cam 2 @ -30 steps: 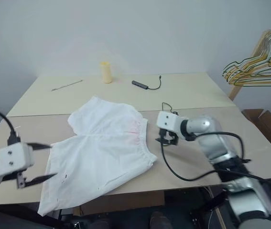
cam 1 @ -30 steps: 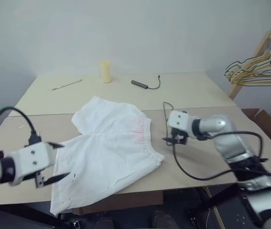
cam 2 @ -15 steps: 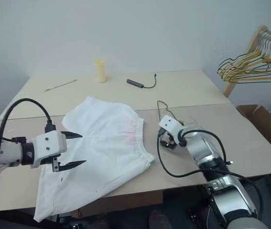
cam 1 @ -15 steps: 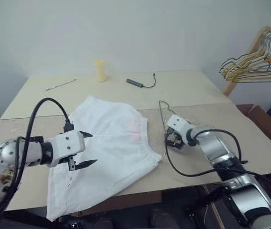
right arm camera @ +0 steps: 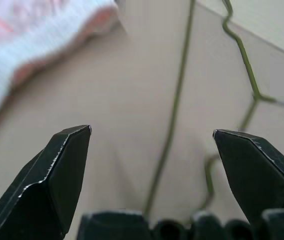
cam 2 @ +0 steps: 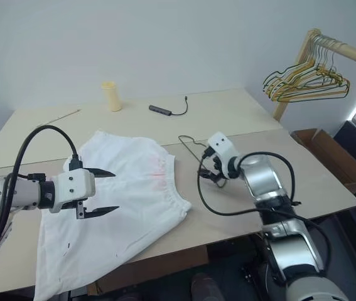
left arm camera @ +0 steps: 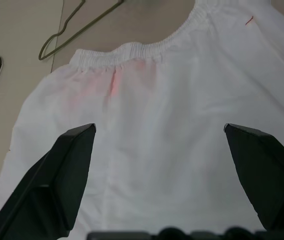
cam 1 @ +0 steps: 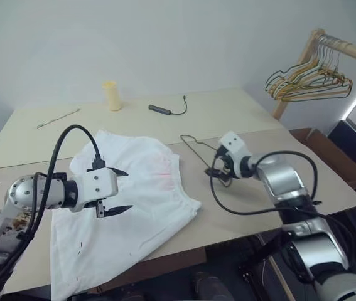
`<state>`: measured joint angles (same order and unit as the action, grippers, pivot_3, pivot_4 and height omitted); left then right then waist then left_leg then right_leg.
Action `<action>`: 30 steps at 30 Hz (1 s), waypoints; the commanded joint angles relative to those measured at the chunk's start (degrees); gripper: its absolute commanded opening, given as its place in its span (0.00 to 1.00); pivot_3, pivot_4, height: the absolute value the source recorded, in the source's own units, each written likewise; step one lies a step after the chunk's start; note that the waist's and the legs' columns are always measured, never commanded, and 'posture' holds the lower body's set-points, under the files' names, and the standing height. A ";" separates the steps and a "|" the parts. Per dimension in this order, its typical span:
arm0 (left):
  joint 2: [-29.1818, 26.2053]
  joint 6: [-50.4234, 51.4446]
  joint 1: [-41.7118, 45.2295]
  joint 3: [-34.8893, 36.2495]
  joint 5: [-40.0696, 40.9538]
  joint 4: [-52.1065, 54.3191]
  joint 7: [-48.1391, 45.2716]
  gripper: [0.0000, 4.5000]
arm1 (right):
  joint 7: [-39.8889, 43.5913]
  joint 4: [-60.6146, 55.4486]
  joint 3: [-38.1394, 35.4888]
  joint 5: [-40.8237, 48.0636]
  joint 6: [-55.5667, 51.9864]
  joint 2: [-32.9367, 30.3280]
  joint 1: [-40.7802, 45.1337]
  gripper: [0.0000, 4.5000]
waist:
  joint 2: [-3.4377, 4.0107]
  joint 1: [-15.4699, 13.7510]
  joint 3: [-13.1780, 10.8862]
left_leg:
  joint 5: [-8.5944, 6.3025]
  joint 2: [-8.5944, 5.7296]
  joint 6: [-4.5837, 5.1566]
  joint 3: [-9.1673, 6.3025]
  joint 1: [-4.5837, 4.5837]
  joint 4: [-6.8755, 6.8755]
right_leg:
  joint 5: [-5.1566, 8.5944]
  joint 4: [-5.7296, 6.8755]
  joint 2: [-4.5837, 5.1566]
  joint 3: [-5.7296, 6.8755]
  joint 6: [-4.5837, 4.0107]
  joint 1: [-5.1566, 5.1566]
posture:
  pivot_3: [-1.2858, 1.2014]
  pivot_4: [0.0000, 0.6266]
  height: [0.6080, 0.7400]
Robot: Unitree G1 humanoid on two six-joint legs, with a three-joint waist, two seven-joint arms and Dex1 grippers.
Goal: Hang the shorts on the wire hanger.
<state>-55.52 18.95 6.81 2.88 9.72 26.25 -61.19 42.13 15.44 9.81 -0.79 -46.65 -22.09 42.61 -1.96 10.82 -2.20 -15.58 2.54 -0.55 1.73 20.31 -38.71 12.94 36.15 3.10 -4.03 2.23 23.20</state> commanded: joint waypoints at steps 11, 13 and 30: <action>1.65 2.52 -0.30 -0.42 3.31 5.72 2.57 0.99 | -6.65 19.20 -0.38 -0.14 3.63 4.44 6.66 1.00 | 0.03 -0.42 -0.02 | 0.00 -0.10 0.01 -0.09 0.14 0.00 | -0.01 -0.03 0.10 0.06 0.03 0.06 | 0.49 0.00 1.00; 1.50 2.55 -0.32 -0.44 3.50 5.91 2.67 0.99 | -7.19 20.32 -0.97 0.21 3.43 4.74 6.86 1.00 | 0.04 -0.40 -0.03 | 0.00 -0.10 0.01 -0.10 0.12 0.00 | -0.01 -0.01 0.08 0.06 0.03 0.06 | 0.49 0.00 1.00; 1.25 1.68 1.14 -1.03 4.34 4.84 2.05 1.00 | -11.42 29.27 -1.07 -0.72 -0.55 4.94 8.59 0.15 | 0.03 -0.35 -0.02 | 0.00 -0.10 0.01 -0.13 0.00 0.00 | -0.01 -0.02 0.07 0.05 0.04 -0.07 | 0.48 0.00 1.00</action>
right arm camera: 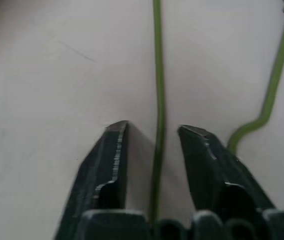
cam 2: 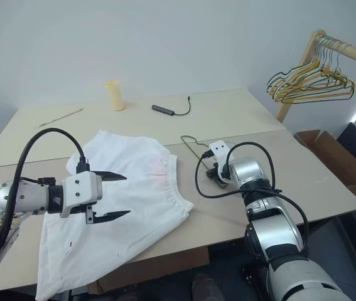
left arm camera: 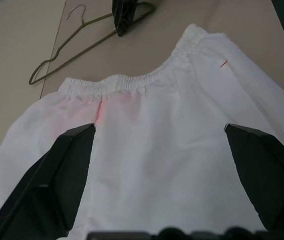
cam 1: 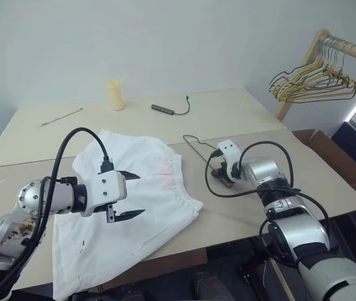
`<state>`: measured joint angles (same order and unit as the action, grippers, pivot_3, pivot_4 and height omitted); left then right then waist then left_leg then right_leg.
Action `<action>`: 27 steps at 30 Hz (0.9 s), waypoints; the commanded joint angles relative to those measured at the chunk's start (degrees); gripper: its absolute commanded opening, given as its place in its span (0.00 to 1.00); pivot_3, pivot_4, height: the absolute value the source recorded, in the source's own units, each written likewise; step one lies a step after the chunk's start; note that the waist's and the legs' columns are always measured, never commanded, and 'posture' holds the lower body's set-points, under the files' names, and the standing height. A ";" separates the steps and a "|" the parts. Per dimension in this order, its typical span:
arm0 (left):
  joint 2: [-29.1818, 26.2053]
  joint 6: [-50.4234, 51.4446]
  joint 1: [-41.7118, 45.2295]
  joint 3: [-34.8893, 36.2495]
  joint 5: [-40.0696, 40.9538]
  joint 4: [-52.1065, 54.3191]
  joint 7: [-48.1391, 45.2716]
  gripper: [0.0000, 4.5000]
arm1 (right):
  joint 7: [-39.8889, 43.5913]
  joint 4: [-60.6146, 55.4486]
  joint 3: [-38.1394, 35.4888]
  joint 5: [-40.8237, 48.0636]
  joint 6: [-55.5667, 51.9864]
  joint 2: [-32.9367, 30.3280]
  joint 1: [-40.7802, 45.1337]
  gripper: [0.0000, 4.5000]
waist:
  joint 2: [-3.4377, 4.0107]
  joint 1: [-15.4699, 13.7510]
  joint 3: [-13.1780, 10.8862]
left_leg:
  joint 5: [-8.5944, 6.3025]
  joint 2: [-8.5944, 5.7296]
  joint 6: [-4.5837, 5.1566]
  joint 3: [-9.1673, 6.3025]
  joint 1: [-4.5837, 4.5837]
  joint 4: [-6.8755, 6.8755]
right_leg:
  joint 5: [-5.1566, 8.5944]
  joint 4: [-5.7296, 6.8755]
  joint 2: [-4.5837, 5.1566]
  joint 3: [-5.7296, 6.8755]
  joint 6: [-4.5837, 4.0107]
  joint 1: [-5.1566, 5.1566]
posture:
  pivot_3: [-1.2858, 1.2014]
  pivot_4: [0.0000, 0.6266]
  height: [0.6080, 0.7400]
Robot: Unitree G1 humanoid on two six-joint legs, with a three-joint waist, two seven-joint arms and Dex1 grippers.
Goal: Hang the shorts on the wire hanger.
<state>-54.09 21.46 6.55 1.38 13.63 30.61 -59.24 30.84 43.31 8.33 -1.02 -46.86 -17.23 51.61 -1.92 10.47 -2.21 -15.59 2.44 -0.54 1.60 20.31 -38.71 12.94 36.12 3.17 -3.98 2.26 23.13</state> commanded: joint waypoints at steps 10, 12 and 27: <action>9.12 10.16 7.39 -0.55 1.87 -1.53 10.33 1.00 | -3.31 -6.46 -4.94 2.54 -1.14 0.41 -1.43 0.00 | 0.00 -0.16 0.00 | 0.00 -0.01 0.00 -0.03 0.01 -0.04 | 0.02 0.00 0.00 0.00 0.12 -0.04 | 0.48 0.00 1.00; 14.35 15.82 10.93 0.50 3.42 -3.08 15.57 1.00 | -3.09 -13.95 -5.72 3.60 -0.16 0.07 -3.59 0.00 | 0.00 -0.29 0.00 | 0.00 -0.02 0.00 -0.05 0.02 -0.04 | 0.00 -0.02 0.01 -0.01 0.12 -0.03 | 0.48 0.00 1.00; 53.94 33.30 29.51 25.96 28.42 -18.76 50.22 1.00 | 3.71 -52.90 0.62 5.57 28.31 0.18 -21.08 0.00 | -0.01 -0.09 0.00 | -0.04 -0.42 -0.02 -0.79 0.32 -0.21 | -0.15 -0.09 0.23 -0.03 0.38 0.05 | 0.47 0.00 1.00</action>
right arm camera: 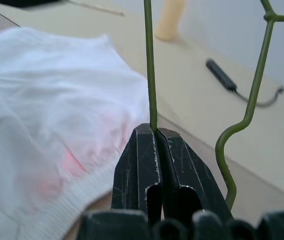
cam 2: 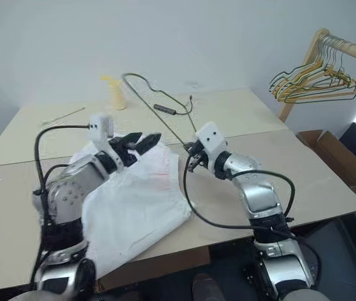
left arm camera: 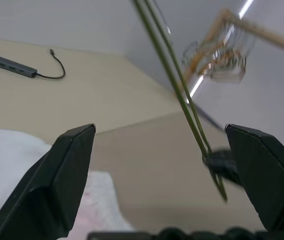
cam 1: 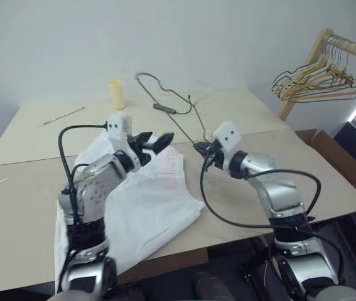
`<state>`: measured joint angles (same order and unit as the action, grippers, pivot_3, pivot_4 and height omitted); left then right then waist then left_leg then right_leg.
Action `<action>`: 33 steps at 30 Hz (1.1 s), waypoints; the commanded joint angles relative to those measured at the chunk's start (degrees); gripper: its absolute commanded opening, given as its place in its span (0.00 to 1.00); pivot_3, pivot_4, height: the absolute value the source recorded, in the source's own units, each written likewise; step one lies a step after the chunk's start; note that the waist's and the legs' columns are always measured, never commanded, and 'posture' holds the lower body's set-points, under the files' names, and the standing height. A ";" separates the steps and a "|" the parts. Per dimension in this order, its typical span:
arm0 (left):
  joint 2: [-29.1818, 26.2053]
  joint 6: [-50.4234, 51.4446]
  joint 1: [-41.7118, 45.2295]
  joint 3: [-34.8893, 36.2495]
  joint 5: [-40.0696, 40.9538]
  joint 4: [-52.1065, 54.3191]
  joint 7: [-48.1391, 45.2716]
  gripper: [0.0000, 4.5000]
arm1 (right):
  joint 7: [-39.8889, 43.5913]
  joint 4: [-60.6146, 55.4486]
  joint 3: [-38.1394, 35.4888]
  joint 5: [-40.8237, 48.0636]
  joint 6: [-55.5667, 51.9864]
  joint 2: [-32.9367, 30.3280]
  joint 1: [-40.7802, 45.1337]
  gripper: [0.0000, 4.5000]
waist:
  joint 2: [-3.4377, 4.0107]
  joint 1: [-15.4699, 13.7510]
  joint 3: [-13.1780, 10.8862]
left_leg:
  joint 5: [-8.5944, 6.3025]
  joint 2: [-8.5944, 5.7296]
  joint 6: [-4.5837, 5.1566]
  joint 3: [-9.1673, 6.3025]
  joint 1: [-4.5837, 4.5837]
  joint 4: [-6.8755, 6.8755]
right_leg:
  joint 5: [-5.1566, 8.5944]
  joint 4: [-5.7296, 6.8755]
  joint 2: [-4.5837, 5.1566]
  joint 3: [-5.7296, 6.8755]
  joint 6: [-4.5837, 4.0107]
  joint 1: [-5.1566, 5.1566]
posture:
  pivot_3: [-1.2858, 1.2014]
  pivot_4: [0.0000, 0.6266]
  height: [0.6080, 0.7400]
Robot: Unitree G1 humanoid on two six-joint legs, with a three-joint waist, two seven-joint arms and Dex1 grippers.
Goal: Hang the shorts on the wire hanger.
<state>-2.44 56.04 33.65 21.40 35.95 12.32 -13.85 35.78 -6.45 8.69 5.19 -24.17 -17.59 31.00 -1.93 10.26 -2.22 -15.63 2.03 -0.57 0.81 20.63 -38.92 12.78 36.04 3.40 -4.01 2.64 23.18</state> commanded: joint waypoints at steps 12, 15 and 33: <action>3.09 -5.14 0.20 4.50 13.67 2.62 7.43 1.00 | -1.85 -3.78 2.09 -0.40 8.26 2.51 -2.19 0.00 | 0.00 -0.05 0.00 | 0.01 -0.10 -0.01 -0.04 0.02 0.02 | -0.01 -0.09 0.02 0.00 -0.02 -0.03 | 0.47 0.00 1.00; 1.68 -7.42 -0.80 2.17 11.96 3.43 6.67 0.87 | 0.14 -4.14 2.56 0.31 8.87 1.62 -2.85 0.00 | 0.00 -0.07 0.00 | 0.01 -0.10 -0.01 -0.03 0.02 0.02 | -0.01 -0.10 0.02 0.01 -0.02 -0.03 | 0.47 0.00 1.00; -3.68 -12.97 -2.48 -3.91 10.55 2.06 5.39 0.00 | 2.35 -2.78 3.90 -1.23 11.36 -0.42 -3.16 0.00 | 0.00 -0.21 0.00 | 0.01 -0.10 0.00 0.21 0.00 0.03 | -0.01 -0.12 0.00 0.02 -0.02 -0.06 | 0.47 0.00 1.00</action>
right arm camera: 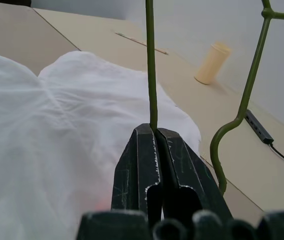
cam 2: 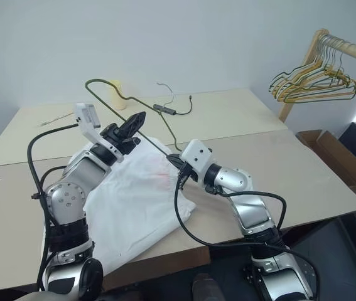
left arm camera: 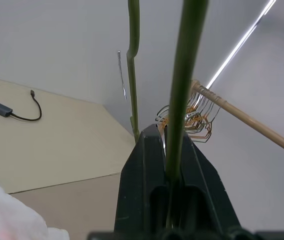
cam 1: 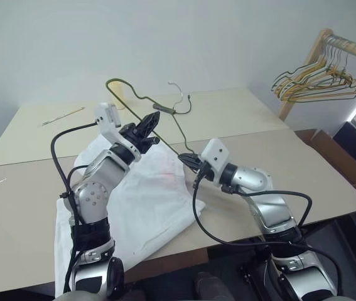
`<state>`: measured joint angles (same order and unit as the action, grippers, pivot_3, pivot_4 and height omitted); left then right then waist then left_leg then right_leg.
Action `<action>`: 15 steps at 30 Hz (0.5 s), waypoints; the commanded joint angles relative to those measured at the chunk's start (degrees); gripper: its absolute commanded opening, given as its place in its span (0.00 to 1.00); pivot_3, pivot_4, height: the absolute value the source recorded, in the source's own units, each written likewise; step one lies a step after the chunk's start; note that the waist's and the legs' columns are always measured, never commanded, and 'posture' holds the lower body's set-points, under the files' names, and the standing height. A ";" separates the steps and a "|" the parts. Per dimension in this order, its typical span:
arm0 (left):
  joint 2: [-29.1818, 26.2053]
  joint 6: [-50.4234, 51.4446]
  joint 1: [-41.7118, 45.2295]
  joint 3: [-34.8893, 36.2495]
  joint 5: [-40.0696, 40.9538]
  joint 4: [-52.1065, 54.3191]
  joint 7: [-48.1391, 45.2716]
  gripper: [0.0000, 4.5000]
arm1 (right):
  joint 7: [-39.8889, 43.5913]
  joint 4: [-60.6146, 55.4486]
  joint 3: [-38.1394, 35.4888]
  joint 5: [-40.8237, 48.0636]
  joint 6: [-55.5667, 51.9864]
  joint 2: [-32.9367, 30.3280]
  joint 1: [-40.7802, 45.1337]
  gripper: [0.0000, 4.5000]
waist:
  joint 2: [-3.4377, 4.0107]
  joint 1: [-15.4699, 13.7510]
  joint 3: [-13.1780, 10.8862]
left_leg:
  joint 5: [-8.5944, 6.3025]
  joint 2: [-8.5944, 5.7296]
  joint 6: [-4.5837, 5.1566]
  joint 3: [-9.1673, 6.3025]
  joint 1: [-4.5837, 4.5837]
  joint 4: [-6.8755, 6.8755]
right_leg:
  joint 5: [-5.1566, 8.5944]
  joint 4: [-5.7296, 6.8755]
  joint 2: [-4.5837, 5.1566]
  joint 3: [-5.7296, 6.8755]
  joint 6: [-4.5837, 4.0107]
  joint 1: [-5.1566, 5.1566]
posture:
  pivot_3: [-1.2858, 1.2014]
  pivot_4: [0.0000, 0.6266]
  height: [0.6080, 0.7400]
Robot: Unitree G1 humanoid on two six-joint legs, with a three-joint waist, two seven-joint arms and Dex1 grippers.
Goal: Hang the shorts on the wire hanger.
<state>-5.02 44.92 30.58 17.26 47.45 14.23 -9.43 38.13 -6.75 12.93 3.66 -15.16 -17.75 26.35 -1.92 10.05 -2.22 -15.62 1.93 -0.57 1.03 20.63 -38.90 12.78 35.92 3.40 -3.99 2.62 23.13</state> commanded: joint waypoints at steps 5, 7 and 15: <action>-2.72 -2.90 1.21 0.98 -0.10 -0.25 -0.29 0.00 | -0.66 -2.96 0.68 -2.86 5.20 -1.45 1.13 0.24 | 0.00 0.14 0.00 | 0.00 0.00 0.00 0.03 -0.01 0.01 | 0.00 0.00 0.00 0.00 0.00 0.00 | 0.47 0.00 1.00; -4.21 -3.37 1.35 1.65 1.07 -0.19 -2.03 0.00 | -0.34 -2.84 -0.26 -2.64 6.31 -2.18 1.30 0.41 | 0.00 0.14 0.00 | 0.00 0.00 0.00 0.02 -0.01 0.01 | 0.00 0.01 -0.03 0.00 0.00 0.01 | 0.47 0.00 1.00; -17.10 -2.20 -0.20 3.84 8.23 1.07 -20.29 0.00 | 17.41 -7.52 -8.40 19.43 -10.16 -12.88 1.79 0.99 | 0.01 0.06 -0.02 | 0.00 -0.01 0.01 0.00 0.09 0.01 | 0.01 -0.11 -0.01 0.06 0.00 0.02 | 0.47 0.00 1.00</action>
<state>-20.71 42.67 30.30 20.52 52.61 12.86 -24.55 51.88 -11.37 7.15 17.18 -20.23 -29.39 26.46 -1.91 10.10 -2.24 -15.62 1.93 -0.56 1.03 20.72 -38.88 12.78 35.80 3.38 -3.93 2.62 23.15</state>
